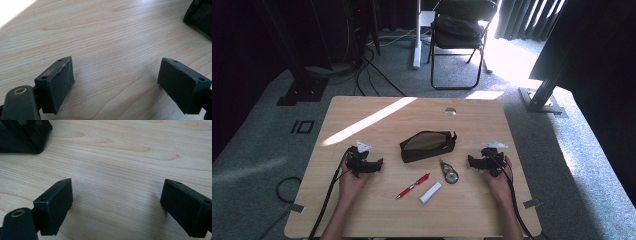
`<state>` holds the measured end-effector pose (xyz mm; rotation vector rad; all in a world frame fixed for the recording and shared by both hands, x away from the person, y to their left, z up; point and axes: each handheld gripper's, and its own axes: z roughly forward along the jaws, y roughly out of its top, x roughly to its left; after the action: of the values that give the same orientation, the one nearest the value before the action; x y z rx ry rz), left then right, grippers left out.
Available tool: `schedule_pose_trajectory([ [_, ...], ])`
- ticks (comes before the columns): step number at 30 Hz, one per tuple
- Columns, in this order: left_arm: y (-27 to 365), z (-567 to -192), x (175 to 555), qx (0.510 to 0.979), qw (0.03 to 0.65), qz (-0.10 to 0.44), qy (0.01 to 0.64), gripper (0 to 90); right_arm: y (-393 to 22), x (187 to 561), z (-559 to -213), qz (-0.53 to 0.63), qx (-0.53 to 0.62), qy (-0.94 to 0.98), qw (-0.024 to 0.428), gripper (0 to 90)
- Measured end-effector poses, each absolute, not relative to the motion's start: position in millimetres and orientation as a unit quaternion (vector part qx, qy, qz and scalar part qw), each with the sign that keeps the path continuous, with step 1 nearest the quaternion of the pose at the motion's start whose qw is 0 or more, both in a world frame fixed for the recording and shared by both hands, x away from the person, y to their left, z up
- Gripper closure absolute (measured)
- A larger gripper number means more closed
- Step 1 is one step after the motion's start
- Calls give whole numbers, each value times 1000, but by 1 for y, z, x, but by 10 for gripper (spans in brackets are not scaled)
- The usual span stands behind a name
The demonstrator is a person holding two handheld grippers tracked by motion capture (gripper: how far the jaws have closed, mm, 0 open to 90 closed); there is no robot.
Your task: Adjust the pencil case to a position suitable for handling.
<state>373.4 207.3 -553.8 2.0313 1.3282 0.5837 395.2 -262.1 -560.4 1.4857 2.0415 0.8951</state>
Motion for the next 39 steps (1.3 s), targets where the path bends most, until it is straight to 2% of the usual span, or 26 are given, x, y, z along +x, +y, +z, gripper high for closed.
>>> schedule_pose_trajectory([
  [14,208,-553,373,773,318,222,502,158,-262,395,-560,325,540,742,230,107],
  [30,204,-544,366,786,301,210,498,373,-262,386,-561,330,528,750,223,107],
  [39,197,-526,361,786,332,205,479,401,-262,385,-561,330,526,752,223,107],
])
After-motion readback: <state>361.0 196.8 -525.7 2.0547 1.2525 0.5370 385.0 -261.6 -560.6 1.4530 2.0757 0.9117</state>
